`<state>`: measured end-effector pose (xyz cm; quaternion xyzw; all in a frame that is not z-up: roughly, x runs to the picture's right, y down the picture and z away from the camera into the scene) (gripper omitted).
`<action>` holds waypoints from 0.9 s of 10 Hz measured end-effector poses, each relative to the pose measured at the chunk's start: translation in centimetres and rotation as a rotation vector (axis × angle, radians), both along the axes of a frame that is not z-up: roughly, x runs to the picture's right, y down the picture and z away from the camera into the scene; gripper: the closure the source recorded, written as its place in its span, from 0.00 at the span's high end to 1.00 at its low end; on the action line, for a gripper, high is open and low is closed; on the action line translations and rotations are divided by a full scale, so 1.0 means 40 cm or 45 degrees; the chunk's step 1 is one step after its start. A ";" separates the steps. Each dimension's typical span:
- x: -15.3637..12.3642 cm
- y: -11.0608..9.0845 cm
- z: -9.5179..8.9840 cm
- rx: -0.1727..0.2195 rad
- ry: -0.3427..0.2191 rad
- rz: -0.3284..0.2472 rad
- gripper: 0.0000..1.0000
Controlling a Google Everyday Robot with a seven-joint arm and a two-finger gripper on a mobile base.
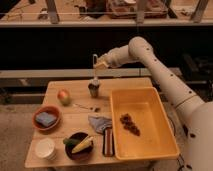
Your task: Wipe table surface with brush
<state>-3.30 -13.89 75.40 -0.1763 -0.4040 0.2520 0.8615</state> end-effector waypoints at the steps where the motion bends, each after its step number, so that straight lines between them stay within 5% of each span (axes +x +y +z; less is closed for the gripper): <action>1: -0.006 0.019 -0.028 0.007 -0.017 -0.007 0.00; 6: -0.069 0.124 -0.182 0.044 -0.099 -0.098 0.00; 9: -0.070 0.127 -0.183 0.044 -0.100 -0.102 0.00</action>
